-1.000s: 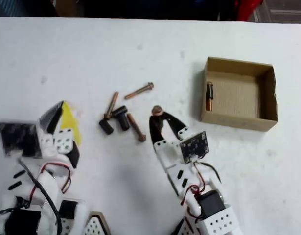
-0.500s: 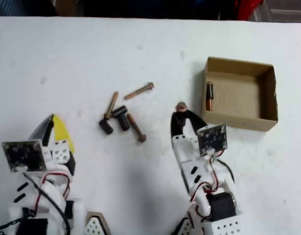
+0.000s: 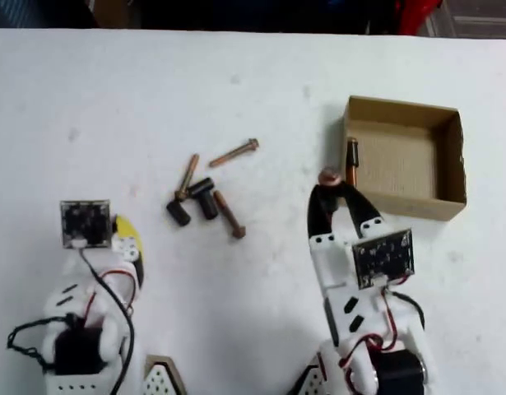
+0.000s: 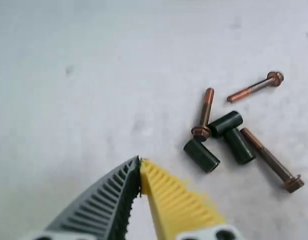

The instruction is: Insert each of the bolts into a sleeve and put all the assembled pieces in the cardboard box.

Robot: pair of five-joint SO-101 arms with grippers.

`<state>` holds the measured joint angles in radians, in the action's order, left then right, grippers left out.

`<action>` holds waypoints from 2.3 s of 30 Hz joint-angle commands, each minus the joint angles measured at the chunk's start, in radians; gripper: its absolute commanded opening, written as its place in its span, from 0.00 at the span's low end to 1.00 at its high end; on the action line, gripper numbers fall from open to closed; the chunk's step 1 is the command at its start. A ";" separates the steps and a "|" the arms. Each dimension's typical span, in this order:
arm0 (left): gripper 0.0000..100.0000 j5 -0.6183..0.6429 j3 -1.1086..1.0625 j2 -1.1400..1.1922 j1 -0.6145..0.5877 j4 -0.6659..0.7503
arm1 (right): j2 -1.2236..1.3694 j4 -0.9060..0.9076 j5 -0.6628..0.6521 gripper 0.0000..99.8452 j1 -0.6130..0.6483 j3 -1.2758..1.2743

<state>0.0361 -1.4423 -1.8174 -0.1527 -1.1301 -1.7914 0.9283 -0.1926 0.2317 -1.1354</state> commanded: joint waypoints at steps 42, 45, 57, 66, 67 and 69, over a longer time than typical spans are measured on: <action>0.02 -0.178 -0.250 -0.002 -0.002 -0.157 | 1.890 -0.148 -0.097 0.02 -0.351 1.158; 0.02 -0.178 -0.250 -0.002 -0.002 -0.157 | 2.011 -0.148 -0.097 0.02 -0.369 1.264; 0.02 -0.181 -0.250 -0.002 -0.002 -0.152 | 2.411 -0.147 -0.097 0.02 -0.380 1.530; 0.02 -0.181 -0.250 -0.002 -0.002 -0.150 | 2.479 -0.045 -0.097 0.09 -0.389 1.646; 0.02 -0.181 -0.250 -0.002 -0.002 -0.150 | 2.477 -0.038 -0.097 0.11 -0.389 1.651; 0.02 -0.181 -0.250 -0.002 -0.002 -0.150 | 2.474 -0.035 -0.097 0.16 -0.389 1.651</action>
<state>-0.1358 -1.6955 -1.8098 -0.1542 -1.2804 0.7112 0.8884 -0.2739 -0.1412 0.4542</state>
